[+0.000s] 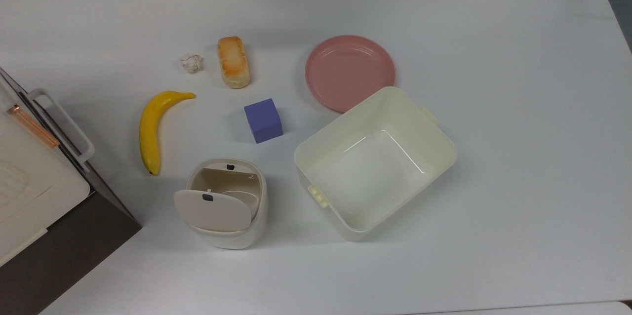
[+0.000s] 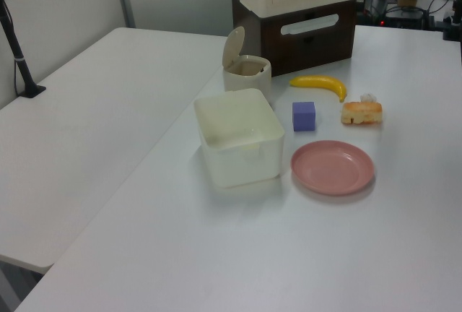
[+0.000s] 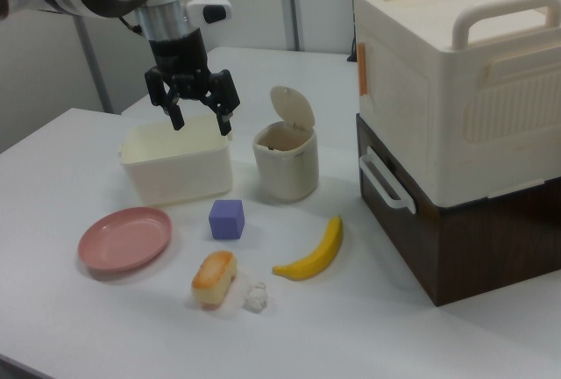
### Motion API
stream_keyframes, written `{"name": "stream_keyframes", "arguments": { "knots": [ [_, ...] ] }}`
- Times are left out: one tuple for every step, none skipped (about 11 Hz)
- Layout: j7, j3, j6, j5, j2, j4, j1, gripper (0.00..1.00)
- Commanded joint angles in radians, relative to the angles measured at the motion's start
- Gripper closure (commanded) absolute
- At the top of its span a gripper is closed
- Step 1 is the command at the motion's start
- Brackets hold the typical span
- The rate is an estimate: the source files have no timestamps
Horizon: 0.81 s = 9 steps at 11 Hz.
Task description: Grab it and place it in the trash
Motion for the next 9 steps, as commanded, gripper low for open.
{"name": "stream_keyframes", "arguments": {
  "knots": [
    [0.015,-0.011,0.021,0.001,-0.004,-0.006,0.017,0.0],
    [0.015,-0.011,0.021,0.001,-0.004,-0.008,0.016,0.0],
    [0.004,-0.011,0.016,-0.002,-0.004,-0.011,0.016,0.0],
    [0.002,-0.011,0.015,-0.01,-0.004,-0.02,0.019,0.0],
    [0.001,-0.011,0.015,-0.012,-0.004,-0.018,0.02,0.0],
    [0.001,-0.011,0.013,-0.013,-0.004,-0.02,0.022,0.0],
    [0.001,-0.011,0.015,-0.015,-0.004,-0.018,0.023,0.0],
    [0.001,-0.011,0.015,-0.015,-0.004,-0.018,0.023,0.0],
    [-0.005,-0.011,0.015,-0.015,-0.004,-0.017,0.022,0.0]
  ]
}}
